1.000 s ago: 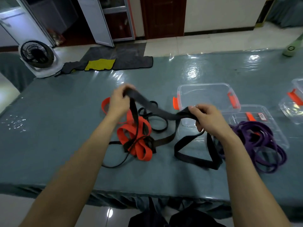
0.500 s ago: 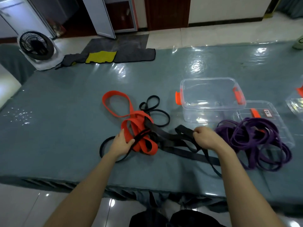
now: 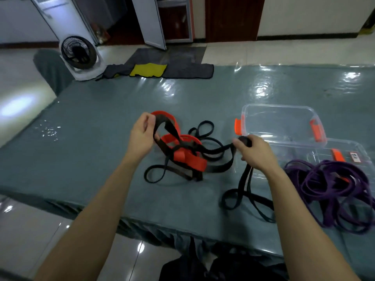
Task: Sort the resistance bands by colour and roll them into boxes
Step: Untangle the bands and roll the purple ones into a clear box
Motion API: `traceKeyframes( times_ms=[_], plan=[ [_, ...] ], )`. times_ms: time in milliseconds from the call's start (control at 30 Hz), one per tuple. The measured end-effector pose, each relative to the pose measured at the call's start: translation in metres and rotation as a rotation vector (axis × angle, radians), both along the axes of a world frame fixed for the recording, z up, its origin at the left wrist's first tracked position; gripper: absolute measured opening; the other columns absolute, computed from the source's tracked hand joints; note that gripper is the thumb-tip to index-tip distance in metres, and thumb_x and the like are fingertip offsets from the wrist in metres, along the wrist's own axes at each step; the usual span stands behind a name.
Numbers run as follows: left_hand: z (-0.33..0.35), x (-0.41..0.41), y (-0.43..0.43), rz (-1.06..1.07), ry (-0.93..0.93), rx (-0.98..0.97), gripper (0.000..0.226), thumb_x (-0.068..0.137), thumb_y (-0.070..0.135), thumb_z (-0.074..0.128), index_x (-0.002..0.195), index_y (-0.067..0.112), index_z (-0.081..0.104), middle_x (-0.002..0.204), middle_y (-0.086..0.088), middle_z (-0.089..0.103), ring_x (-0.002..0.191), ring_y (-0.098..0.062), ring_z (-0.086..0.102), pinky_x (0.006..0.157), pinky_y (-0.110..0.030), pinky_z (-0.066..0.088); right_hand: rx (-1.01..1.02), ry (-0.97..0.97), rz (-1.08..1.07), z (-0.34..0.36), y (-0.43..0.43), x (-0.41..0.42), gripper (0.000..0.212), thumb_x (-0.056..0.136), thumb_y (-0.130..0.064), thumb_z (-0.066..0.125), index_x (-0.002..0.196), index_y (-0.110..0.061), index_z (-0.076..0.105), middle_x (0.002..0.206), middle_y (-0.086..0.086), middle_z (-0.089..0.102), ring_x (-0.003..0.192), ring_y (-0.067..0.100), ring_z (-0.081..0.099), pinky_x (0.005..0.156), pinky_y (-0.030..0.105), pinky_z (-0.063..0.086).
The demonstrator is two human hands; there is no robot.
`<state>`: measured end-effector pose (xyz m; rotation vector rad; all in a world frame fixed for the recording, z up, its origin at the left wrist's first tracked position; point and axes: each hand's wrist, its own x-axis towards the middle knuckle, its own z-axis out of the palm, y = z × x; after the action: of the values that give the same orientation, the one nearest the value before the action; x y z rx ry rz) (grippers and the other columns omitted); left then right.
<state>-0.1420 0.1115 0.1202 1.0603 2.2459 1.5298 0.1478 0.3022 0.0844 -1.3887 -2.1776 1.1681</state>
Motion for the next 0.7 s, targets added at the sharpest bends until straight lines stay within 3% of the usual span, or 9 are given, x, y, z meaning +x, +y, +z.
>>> traceKeyframes(
  times_ms=[67,167,233,367,467,567,633,700],
  plan=[
    [0.031,0.0,0.004,-0.03,-0.04,0.118,0.031,0.115,0.039,0.045,0.089,0.022,0.053,0.062,-0.002,0.052,0.058,-0.013,0.05,0.062,-0.023,0.046,-0.002,0.174,-0.083,0.013,0.005,-0.006,0.039,0.092,-0.067,0.064,0.098,-0.028,0.067,0.099,0.0,0.075,0.092,0.032,0.076,0.09,0.051,0.06],
    [0.062,-0.001,0.006,-0.156,-0.244,0.185,0.009,0.093,0.018,0.049,0.096,0.019,0.057,0.064,0.004,0.05,0.064,-0.015,0.047,0.077,-0.032,0.048,-0.006,0.23,-0.105,0.017,0.011,-0.006,0.031,0.091,-0.061,0.064,0.092,-0.03,0.065,0.098,0.002,0.078,0.093,0.032,0.075,0.09,0.05,0.06],
    [0.068,-0.003,0.001,-0.19,-0.228,0.091,0.021,0.084,0.014,0.056,0.102,0.018,0.065,0.078,0.003,0.061,0.075,-0.015,0.055,0.09,-0.041,0.05,0.004,0.174,-0.059,0.012,0.012,-0.004,0.021,0.097,-0.048,0.068,0.093,-0.028,0.067,0.09,0.005,0.076,0.092,0.033,0.075,0.088,0.049,0.061],
    [0.066,-0.004,-0.009,-0.227,-0.192,0.137,0.027,0.091,0.022,0.078,0.117,0.029,0.07,0.114,0.005,0.075,0.109,-0.02,0.07,0.111,-0.043,0.056,-0.068,0.288,-0.074,0.004,0.011,-0.001,0.017,0.1,-0.039,0.069,0.1,-0.023,0.072,0.092,0.0,0.075,0.082,0.022,0.076,0.09,0.056,0.063],
    [0.057,-0.003,-0.013,-0.175,-0.154,0.182,0.027,0.1,0.014,0.075,0.122,0.024,0.064,0.115,-0.009,0.074,0.103,-0.025,0.072,0.106,-0.048,0.059,-0.067,0.303,-0.101,0.002,0.009,0.0,0.042,0.097,-0.052,0.07,0.083,-0.013,0.067,0.063,-0.013,0.058,0.061,0.014,0.067,0.084,0.057,0.064],
    [0.049,-0.002,-0.016,-0.174,-0.23,0.298,0.03,0.1,0.02,0.077,0.125,0.021,0.061,0.103,-0.015,0.075,0.093,-0.029,0.075,0.092,-0.041,0.064,-0.013,0.307,-0.195,0.0,0.01,0.006,0.044,0.094,-0.054,0.072,0.078,-0.013,0.071,0.057,-0.008,0.057,0.068,0.026,0.072,0.083,0.059,0.063],
    [0.033,-0.004,-0.02,-0.221,-0.226,0.163,0.03,0.1,0.015,0.078,0.126,0.018,0.065,0.108,-0.019,0.077,0.1,-0.03,0.077,0.093,-0.039,0.065,-0.028,0.201,-0.166,-0.002,0.015,0.01,0.033,0.096,-0.044,0.072,0.085,-0.014,0.078,0.07,0.002,0.068,0.082,0.034,0.075,0.088,0.057,0.062],
    [0.004,-0.006,-0.025,-0.349,-0.298,-0.088,0.027,0.099,0.007,0.077,0.124,0.016,0.073,0.117,-0.013,0.08,0.109,-0.026,0.076,0.101,-0.039,0.062,-0.044,0.023,-0.089,-0.009,0.017,0.015,0.024,0.095,-0.037,0.071,0.093,-0.017,0.083,0.077,0.004,0.074,0.088,0.032,0.075,0.086,0.046,0.062]
  ],
)
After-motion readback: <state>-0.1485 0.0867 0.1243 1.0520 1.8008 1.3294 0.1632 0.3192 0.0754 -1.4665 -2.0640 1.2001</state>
